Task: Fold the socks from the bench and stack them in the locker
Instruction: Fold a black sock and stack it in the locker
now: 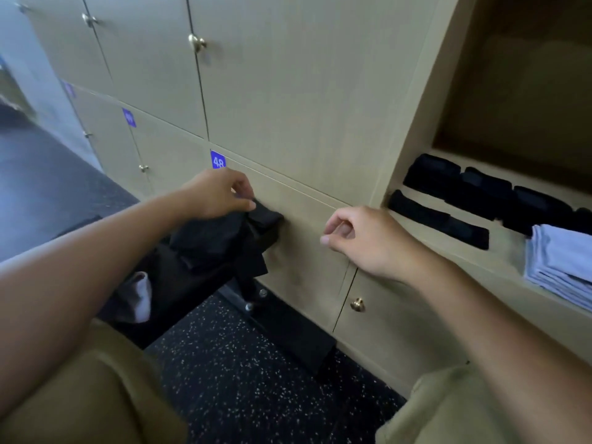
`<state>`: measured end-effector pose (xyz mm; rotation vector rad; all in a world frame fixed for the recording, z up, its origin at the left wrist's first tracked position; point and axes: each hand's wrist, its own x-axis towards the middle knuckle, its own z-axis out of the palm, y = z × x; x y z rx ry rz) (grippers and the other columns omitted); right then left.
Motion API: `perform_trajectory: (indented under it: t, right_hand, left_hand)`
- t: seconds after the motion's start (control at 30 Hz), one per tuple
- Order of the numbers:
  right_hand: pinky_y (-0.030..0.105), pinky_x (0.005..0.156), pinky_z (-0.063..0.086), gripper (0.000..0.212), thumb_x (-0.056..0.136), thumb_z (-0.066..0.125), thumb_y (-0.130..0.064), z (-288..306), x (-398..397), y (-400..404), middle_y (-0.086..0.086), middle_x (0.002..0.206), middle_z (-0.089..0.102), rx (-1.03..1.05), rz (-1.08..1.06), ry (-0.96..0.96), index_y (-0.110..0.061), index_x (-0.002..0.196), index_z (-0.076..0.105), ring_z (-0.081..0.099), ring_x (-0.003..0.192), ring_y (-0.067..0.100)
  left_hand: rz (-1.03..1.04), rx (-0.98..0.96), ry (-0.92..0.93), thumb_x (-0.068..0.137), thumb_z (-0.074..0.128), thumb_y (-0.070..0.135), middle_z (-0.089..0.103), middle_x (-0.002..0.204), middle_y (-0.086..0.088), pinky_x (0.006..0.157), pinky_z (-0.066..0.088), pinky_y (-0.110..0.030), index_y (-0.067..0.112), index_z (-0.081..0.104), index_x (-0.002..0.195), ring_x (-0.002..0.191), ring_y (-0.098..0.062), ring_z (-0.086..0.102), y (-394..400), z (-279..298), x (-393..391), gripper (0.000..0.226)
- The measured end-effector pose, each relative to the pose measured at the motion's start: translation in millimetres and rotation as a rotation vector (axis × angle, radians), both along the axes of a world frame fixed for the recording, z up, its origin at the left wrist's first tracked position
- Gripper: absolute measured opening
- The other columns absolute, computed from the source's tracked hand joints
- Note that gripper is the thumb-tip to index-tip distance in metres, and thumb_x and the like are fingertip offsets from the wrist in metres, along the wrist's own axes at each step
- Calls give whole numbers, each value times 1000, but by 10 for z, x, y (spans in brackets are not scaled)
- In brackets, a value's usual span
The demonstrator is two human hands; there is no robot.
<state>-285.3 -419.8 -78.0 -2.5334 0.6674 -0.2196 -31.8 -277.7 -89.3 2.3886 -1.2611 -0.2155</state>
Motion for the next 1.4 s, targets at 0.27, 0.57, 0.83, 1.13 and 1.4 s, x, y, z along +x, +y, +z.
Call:
perform_trajectory:
  t: [0.27,0.57,0.83,1.13,1.4]
  right_hand:
    - [22,71,43,29,92,71,-40,-414,663,93,-6,98,66,168,57,107,-22,114,65,61,88,12]
    - [35,82,51,35,95,70,-34,-1016,1309,216,9,98,56,545,-26,160,-10,119,61,55,84,21]
    - [26,59,45,33,96,69,-21,-1093,1444,272,1,65,40,721,-122,56,-15,72,47,36,56,17]
    - [25,74,40,11,96,67,-25,-847,1447,325,-10,76,58,283,-85,-168,-15,97,64,57,82,17]
    - [28,77,43,12,95,62,-31,-791,1732,168,6,104,69,278,-317,-352,-20,92,65,62,97,26]
  left_hand:
    - [24,169,26,82,85,32,65,129,-6,107,47,-43,19,62,129,119,-26,61,166,-276,284,54]
    - [9,380,-126,88,77,35,52,111,2,102,32,-37,21,58,117,107,-20,41,156,-335,425,37]
    - [72,354,-21,91,76,29,56,108,-7,86,40,-37,16,50,103,98,-26,50,357,-210,632,32]
    - [241,160,39,90,77,28,59,117,-14,82,39,-36,8,54,117,100,-30,52,541,-54,667,40]
    - [222,178,70,89,78,26,57,137,-16,90,41,-38,11,48,136,106,-27,50,531,-111,652,57]
